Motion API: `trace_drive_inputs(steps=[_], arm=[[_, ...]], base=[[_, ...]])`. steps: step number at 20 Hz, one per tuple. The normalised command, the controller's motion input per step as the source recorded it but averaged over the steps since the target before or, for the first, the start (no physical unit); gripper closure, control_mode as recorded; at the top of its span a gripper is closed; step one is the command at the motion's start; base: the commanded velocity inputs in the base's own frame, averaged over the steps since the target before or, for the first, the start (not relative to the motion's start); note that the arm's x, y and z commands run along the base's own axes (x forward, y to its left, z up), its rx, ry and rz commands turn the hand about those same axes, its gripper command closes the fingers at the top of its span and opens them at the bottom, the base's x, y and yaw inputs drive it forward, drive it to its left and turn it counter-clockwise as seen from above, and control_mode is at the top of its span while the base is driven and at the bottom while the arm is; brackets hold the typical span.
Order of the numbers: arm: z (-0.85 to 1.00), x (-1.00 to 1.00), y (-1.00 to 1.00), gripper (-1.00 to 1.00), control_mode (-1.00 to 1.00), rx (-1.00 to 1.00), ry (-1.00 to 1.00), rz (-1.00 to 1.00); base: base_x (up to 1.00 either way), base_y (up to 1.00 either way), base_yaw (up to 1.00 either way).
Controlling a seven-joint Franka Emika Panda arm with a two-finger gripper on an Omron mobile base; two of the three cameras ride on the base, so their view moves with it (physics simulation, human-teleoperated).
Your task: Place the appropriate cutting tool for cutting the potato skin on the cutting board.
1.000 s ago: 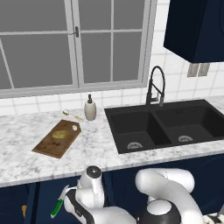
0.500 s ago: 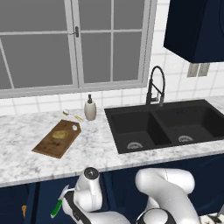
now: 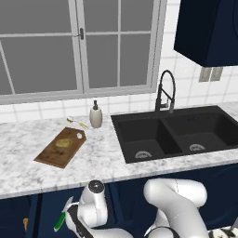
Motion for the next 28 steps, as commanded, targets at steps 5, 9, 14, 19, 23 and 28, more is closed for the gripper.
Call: trace_drive_inputs(steps=[5, 9, 14, 19, 23, 28], arm=[[-0.07, 0.02, 0.02, -1.00, -1.00, 0.00, 0.01, 0.00], [0.00, 0.06, 0.08, 1.00, -1.00, 0.00, 0.01, 0.00], [0.00, 0.00, 0.00, 1.00, -1.00, 0.00, 0.00, 0.00], [-0.09, 0.00, 0.10, 1.00, -1.00, 0.00, 0.07, 0.01], [0.00, -0.07, 0.01, 1.00, -1.00, 0.00, 0.06, 0.00], [0.03, -0.43, 0.00, 1.00, -1.00, 0.00, 0.17, 0.00]], base=[[0.00, 0.00, 0.00], [0.00, 0.00, 0.00], [0.00, 0.00, 0.00], [0.00, 0.00, 0.00], [0.00, 0.00, 0.00], [0.00, 0.00, 0.00]])
